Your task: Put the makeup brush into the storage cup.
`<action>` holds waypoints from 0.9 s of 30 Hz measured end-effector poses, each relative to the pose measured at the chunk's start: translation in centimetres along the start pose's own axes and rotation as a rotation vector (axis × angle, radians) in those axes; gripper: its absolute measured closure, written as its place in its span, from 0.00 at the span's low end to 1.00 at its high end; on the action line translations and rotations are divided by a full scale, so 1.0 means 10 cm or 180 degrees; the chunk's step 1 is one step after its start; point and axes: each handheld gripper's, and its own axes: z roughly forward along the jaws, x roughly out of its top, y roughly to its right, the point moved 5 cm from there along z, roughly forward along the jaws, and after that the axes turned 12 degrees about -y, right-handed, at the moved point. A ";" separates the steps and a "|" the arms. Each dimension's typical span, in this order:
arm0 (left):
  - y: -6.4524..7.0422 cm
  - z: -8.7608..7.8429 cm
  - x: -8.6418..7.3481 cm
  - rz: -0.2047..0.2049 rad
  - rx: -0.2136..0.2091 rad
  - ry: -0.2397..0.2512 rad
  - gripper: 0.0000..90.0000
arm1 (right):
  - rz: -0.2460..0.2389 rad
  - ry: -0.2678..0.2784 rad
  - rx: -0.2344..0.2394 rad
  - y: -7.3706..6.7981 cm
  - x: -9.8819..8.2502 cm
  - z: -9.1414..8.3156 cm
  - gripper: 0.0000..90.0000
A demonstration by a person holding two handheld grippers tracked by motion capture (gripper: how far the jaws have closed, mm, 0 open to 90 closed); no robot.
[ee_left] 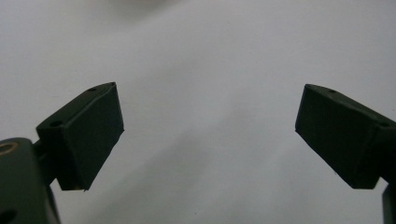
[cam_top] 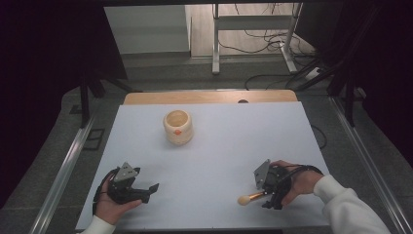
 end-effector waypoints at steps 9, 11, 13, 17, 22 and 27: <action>0.00 0.00 0.00 0.0005 0.0000 -0.0002 0.09 | -0.0035 -0.0058 -0.0033 0.00 0.00 0.03 0.27; 0.00 0.00 0.00 0.0005 0.0001 -0.0002 0.09 | -0.0039 -0.0075 -0.0027 0.00 0.00 0.04 0.27; 0.00 0.00 0.00 0.0005 -0.0001 -0.0001 0.09 | -0.0037 -0.0107 -0.0017 0.00 0.00 0.05 0.27; 0.00 0.00 0.00 0.0005 -0.0002 -0.0002 0.09 | -0.0049 -0.0123 -0.0026 0.00 0.00 0.06 0.27; 0.00 0.00 0.00 0.0003 0.0002 -0.0001 0.09 | -0.0033 -0.0131 -0.0062 0.03 -0.01 0.08 0.37; 0.00 0.00 0.00 0.0003 0.0003 -0.0003 0.09 | -0.0039 -0.0145 -0.0023 0.05 -0.01 0.09 0.48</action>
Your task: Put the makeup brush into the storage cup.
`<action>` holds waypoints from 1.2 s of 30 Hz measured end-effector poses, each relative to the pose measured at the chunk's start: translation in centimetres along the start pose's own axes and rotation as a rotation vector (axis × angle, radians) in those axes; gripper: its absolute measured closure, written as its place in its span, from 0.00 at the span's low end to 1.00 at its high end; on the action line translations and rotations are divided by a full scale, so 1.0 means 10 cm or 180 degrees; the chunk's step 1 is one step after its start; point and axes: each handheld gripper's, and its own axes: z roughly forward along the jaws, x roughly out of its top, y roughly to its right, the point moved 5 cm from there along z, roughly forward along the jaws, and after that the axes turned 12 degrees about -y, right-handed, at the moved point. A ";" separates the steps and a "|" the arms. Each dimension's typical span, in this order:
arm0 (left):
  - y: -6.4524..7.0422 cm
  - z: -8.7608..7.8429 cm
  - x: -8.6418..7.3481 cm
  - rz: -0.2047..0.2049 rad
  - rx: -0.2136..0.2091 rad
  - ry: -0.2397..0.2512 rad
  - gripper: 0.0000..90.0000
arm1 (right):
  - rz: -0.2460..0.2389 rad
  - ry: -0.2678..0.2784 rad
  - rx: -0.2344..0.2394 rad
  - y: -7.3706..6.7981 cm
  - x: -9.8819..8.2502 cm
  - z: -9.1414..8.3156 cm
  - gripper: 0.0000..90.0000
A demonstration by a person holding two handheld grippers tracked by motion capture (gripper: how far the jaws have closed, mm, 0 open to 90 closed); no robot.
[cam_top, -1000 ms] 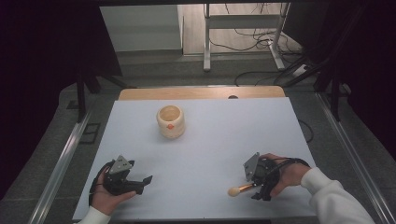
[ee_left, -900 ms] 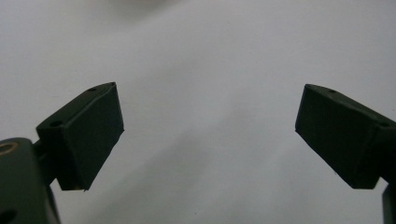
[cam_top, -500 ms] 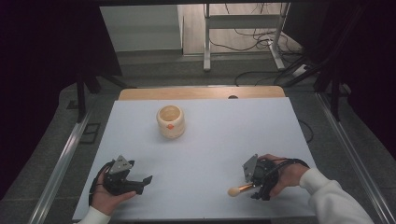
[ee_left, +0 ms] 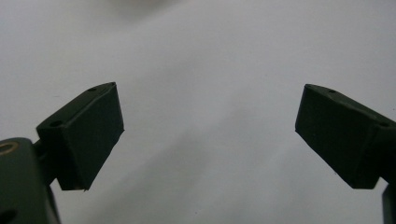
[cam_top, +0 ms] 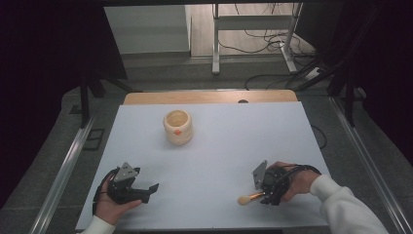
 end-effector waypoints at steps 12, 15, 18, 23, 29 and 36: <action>-0.01 0.00 0.00 0.0005 0.0008 -0.0005 0.09 | -0.0013 -0.0015 0.0058 0.07 -0.02 0.00 0.77; -0.01 0.00 0.00 0.0001 0.0010 -0.0007 0.09 | -0.0028 -0.0062 0.0052 0.06 0.00 0.00 0.83; -0.01 0.00 0.00 0.0005 0.0012 -0.0003 0.09 | -0.0041 -0.0078 0.0046 0.05 0.01 0.00 0.87; -0.01 -0.01 0.00 0.0004 0.0015 0.0002 0.09 | -0.0009 -0.0103 0.0026 0.04 0.01 0.00 0.88; -0.01 -0.01 0.00 0.0006 0.0017 0.0009 0.09 | -0.0002 -0.0111 0.0021 0.05 0.02 0.00 0.88; -0.02 -0.01 0.00 -0.0003 0.0021 0.0018 0.09 | 0.0027 -0.0105 0.0047 0.04 0.02 -0.04 0.88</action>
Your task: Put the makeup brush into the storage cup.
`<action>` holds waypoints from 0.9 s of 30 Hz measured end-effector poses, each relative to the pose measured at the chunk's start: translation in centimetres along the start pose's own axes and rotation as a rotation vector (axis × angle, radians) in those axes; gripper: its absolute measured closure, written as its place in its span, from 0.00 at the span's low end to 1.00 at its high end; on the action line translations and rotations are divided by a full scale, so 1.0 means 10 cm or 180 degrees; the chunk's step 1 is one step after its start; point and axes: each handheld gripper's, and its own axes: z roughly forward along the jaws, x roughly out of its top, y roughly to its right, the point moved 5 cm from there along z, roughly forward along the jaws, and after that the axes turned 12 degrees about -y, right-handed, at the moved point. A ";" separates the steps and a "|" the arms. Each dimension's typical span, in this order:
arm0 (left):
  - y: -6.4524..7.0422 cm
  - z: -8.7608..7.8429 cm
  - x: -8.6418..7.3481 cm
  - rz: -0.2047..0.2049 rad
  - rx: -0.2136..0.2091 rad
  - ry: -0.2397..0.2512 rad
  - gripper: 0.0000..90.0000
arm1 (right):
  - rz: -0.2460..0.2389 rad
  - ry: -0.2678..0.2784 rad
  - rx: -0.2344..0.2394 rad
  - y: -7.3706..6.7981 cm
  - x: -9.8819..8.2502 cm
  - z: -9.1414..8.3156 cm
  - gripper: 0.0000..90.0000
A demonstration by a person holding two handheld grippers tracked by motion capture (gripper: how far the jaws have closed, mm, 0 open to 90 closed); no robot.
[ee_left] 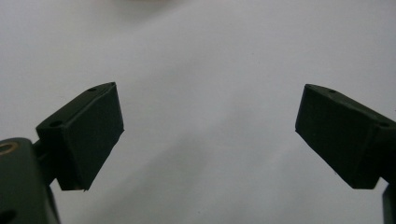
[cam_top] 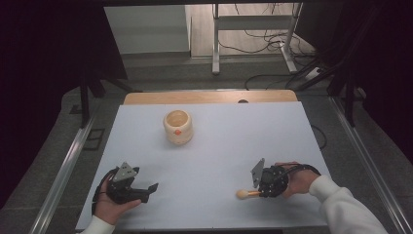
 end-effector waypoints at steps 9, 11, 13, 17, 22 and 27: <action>0.00 0.00 0.00 -0.0006 0.0002 0.0004 0.09 | 0.0040 0.0028 -0.0115 0.04 -0.01 -0.14 0.89; 0.00 0.00 0.00 -0.0003 0.0000 0.0003 0.09 | 0.0108 0.0031 -0.0160 0.04 -0.01 -0.19 0.89; 0.00 0.00 0.00 -0.0004 -0.0002 0.0001 0.09 | 0.0097 0.0073 -0.0205 0.05 -0.01 -0.22 0.89; 0.00 0.00 0.00 -0.0005 -0.0004 0.0006 0.09 | 0.0277 0.0298 -0.0335 0.12 -0.03 -0.38 0.88; 0.01 0.00 0.01 -0.0002 -0.0007 0.0003 0.09 | 0.0384 0.0485 -0.0371 0.16 -0.04 -0.47 0.88; 0.01 0.00 0.01 -0.0004 -0.0012 0.0003 0.09 | 0.0476 0.0635 -0.0398 0.19 -0.03 -0.52 0.88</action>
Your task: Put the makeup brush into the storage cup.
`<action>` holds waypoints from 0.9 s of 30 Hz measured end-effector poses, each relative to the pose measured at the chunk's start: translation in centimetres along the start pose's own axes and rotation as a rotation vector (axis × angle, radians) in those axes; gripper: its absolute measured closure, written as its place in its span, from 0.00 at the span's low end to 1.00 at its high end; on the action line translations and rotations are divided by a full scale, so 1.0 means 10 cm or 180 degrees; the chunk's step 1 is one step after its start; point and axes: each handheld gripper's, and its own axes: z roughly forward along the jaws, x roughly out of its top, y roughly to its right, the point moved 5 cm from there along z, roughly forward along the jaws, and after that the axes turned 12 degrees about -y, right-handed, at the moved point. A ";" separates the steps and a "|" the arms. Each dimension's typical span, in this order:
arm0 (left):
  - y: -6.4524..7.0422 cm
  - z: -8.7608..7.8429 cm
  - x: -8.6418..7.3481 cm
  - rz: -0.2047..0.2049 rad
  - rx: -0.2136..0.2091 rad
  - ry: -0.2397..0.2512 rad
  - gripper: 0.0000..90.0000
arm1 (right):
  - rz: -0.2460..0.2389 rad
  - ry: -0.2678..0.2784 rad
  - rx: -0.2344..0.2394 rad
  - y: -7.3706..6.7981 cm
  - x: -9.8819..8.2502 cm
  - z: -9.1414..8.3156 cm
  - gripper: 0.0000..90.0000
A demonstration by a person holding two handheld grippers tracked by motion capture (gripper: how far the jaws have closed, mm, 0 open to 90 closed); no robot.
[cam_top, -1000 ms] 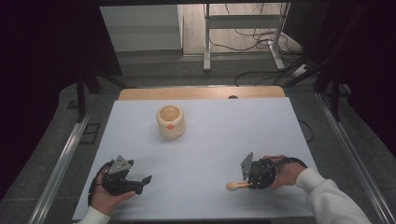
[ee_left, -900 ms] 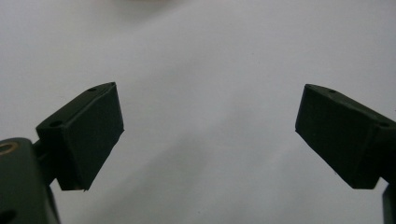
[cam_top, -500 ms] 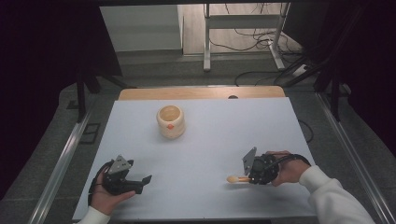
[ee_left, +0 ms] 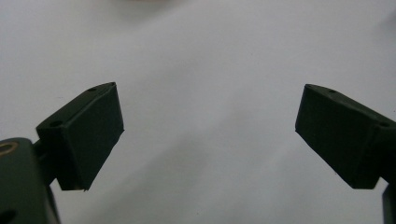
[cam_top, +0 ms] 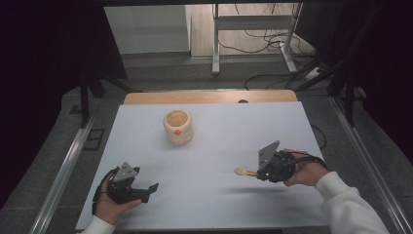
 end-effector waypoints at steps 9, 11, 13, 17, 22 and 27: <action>0.00 -0.02 0.00 -0.0012 0.0005 0.0025 0.09 | 0.0290 0.0205 -0.0118 0.08 -0.03 0.02 0.88; 0.00 -0.01 0.00 -0.0011 0.0004 0.0021 0.09 | 0.0350 0.0238 -0.0129 0.08 -0.05 0.02 0.88; 0.00 -0.01 0.00 -0.0005 0.0000 0.0012 0.09 | 0.0407 0.0283 -0.0161 0.08 -0.07 0.02 0.88; 0.00 0.00 0.00 -0.0011 -0.0001 0.0007 0.09 | 0.0546 0.0446 -0.0160 0.08 -0.10 0.01 0.88; 0.00 0.00 0.01 -0.0008 -0.0002 0.0007 0.09 | 0.0692 0.0507 -0.0180 0.08 -0.13 0.05 0.88; 0.00 0.00 0.01 -0.0004 0.0001 0.0004 0.09 | 0.0741 0.0617 -0.0220 0.07 -0.11 0.06 0.88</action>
